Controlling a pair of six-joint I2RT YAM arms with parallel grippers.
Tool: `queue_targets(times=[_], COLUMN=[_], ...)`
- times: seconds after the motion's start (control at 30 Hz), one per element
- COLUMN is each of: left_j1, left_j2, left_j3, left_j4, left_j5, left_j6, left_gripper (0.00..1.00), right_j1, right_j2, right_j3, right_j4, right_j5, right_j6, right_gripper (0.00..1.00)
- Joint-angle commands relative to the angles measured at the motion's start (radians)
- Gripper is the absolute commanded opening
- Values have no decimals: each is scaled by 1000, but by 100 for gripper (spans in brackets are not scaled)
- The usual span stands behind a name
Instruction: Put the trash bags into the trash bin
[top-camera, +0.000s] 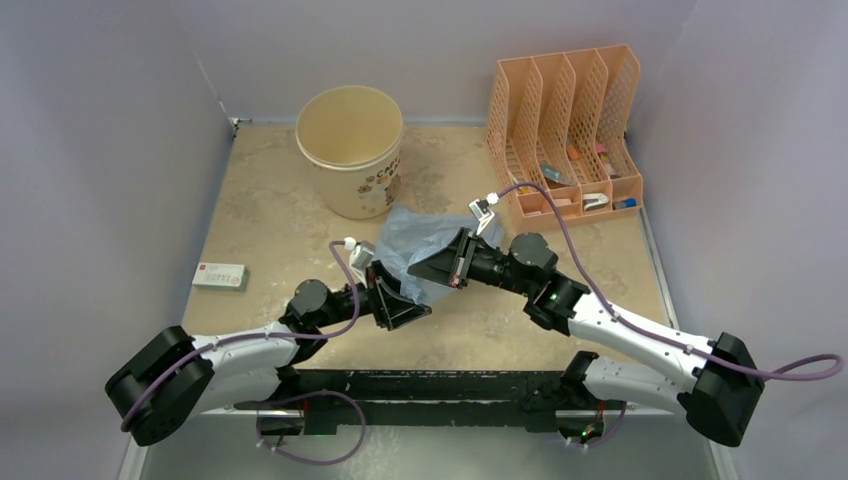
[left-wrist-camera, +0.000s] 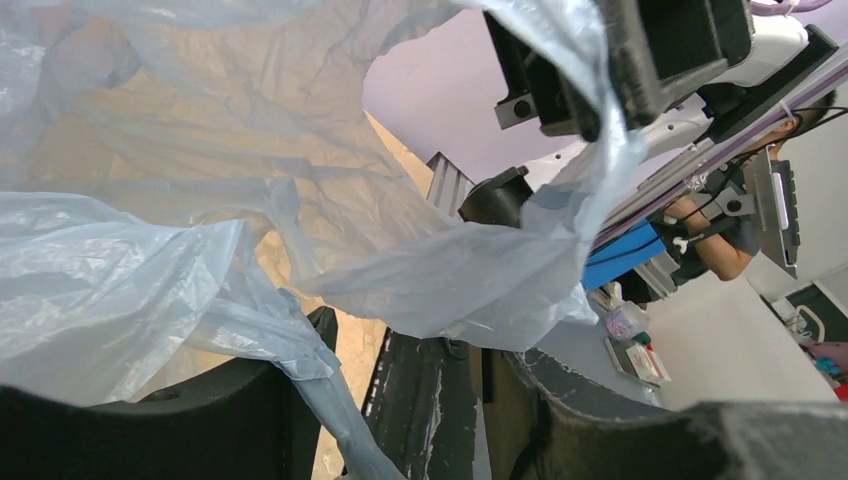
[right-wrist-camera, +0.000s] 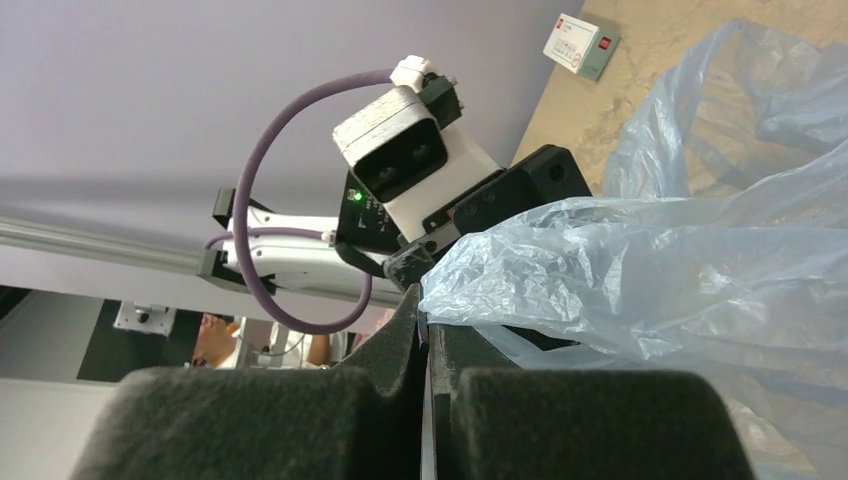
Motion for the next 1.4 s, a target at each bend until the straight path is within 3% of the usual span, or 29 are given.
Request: queue_targets(times=[0.0, 0.23, 0.5, 0.57, 0.63, 0.7, 0.83, 0.93, 1.03, 1.1, 1.27, 1.37], left_j1=[-4, -3, -2, -3, -3, -3, -3, -3, -2, -3, -3, -3], left_j2=[18, -13, -45, -50, -48, -47, -42, -40, -54, -69, -106, -116], left_j3=[31, -7, -6, -3, -3, 0, 7, 1, -6, -1, 25, 24], left_j4=[150, 152, 139, 111, 96, 87, 67, 71, 72, 59, -1, -9], left_j5=[35, 105, -52, -108, -138, -134, -78, -49, -45, -42, -22, -23], left_j6=[14, 14, 36, 30, 33, 45, 60, 61, 61, 68, 84, 76], left_gripper=[53, 60, 62, 54, 33, 22, 21, 2, 0, 0, 0, 0], right_j1=[-5, -7, -7, -7, -7, -7, -8, -8, -8, -8, -8, -7], right_j2=[6, 38, 54, 49, 48, 49, 54, 61, 62, 60, 35, -4], right_j3=[3, 42, 62, 63, 64, 68, 88, 107, 109, 107, 126, 118], right_j4=[48, 13, 5, 1, -2, -1, 0, -8, -14, -18, -79, -116], right_j5=[44, 65, 34, 34, 30, 31, 32, 32, 35, 24, 51, 76], right_j6=[23, 11, -1, -3, -4, -1, -4, -13, -26, -42, -186, -267], right_gripper=[0, 0, 0, 0, 0, 0, 0, 0, 0, 7, 46, 64])
